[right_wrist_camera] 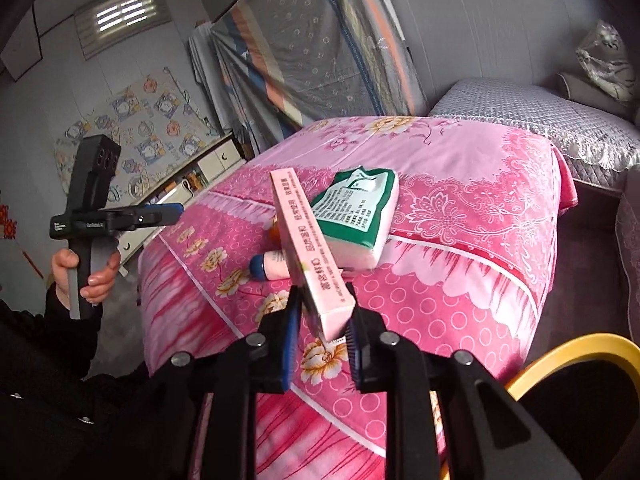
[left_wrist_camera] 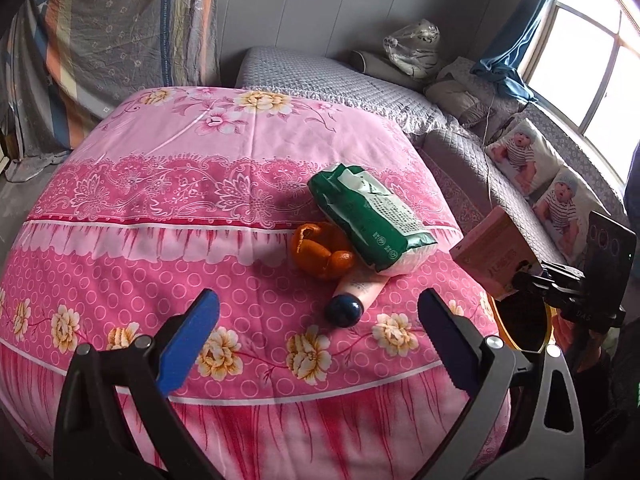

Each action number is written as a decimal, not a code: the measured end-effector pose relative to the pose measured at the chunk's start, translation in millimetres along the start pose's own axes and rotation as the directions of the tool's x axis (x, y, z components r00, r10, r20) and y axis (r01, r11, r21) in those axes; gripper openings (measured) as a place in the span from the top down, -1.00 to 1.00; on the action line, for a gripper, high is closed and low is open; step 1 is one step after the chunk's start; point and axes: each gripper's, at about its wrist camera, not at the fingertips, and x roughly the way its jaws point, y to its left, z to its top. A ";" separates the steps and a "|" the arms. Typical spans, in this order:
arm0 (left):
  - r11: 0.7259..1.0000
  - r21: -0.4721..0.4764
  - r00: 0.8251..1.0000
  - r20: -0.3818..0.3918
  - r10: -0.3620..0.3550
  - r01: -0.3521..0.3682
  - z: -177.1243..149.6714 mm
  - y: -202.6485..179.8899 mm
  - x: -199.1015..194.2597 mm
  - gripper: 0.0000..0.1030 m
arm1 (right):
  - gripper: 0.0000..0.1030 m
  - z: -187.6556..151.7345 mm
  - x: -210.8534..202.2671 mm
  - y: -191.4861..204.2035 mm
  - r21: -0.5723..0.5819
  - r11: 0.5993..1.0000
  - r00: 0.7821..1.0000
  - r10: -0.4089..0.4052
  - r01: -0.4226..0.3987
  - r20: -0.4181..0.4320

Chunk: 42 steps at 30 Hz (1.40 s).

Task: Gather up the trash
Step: 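Grasp the green-white wipes pack with the left gripper while the right gripper holds the box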

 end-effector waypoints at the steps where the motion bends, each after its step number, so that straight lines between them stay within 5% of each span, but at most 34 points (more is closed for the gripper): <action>1: 1.000 0.000 0.999 -0.023 -0.022 0.022 6.5 -3.8 5.6 -0.84 | 0.63 -2.8 -8.5 1.4 0.006 1.000 1.000 -0.004 0.004 0.022; 6: 0.982 -0.033 0.967 -0.171 -0.191 0.189 45.9 -26.0 44.6 -0.84 | 0.63 -16.7 -46.5 5.7 0.035 0.999 0.994 -0.013 0.010 0.108; 11: 0.964 -0.128 0.914 -0.309 -0.262 0.233 77.6 -39.8 99.6 -0.84 | 0.63 -30.9 -74.4 2.9 0.071 0.997 0.985 -0.017 0.005 0.172; 14: 0.965 -0.142 0.900 -0.352 -0.259 0.222 89.2 -48.7 122.5 -0.84 | 0.63 -39.3 -86.7 0.3 0.079 0.997 0.979 -0.011 -0.005 0.202; 17: 0.974 -0.145 0.902 -0.372 -0.218 0.176 97.8 -54.2 141.0 -0.84 | 0.63 -45.3 -96.4 -2.4 0.088 0.996 0.974 -0.010 -0.010 0.227; 26: 0.999 -0.037 0.872 -0.488 -0.027 0.009 106.4 -58.3 194.0 -0.84 | 0.63 -56.6 -106.6 -13.0 0.114 0.993 0.965 -0.004 -0.028 0.264; 36: 0.983 0.112 0.824 -0.536 0.183 -0.145 109.9 -74.4 239.2 -0.83 | 0.62 -57.8 -106.4 -14.8 0.127 0.991 0.960 0.011 -0.048 0.279; 42: 0.967 0.193 0.833 -0.496 0.245 -0.169 109.0 -86.8 233.9 -0.01 | 0.62 -57.7 -108.6 -16.5 0.144 0.989 0.960 0.001 -0.043 0.281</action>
